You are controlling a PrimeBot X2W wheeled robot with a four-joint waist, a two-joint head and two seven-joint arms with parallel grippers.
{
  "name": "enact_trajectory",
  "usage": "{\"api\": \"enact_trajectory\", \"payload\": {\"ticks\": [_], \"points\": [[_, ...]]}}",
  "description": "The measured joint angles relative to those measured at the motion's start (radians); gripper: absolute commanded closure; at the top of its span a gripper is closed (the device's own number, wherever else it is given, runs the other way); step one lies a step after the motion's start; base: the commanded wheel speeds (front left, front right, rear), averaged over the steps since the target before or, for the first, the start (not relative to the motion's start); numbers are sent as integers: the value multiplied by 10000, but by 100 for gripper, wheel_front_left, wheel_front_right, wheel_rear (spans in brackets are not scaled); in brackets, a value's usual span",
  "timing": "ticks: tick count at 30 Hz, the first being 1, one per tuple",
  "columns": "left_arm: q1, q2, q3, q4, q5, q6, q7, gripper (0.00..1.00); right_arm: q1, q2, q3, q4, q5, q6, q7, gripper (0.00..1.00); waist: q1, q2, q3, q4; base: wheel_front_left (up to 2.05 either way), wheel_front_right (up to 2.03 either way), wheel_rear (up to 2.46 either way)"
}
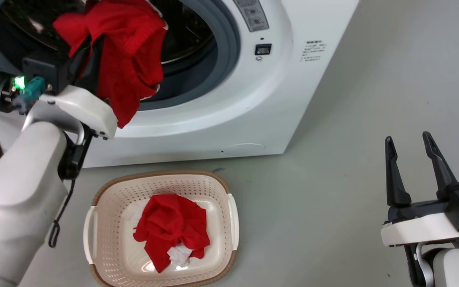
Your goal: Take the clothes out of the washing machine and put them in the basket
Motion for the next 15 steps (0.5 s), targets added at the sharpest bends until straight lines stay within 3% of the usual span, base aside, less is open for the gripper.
{"api": "enact_trajectory", "payload": {"ticks": [5,8,9,15], "points": [[1385,337,493,-2150,430,660,-17,100,165,2,-79,96,-102,0,0,0,0,0,-432,317,0,0,0],[2149,727,456,-3103,625,970,-13,100,314,2,-159,140,-134,0,0,0,0,0,-691,481,0,0,0],[2865,1022,307,-3988,635,1223,316,100,333,0,-215,142,-134,0,0,0,0,0,-840,664,0,0,0],[4369,1308,4,-4729,-27,1409,1179,100,363,0,-196,111,-134,0,0,0,1,0,-805,855,0,0,0]]}}
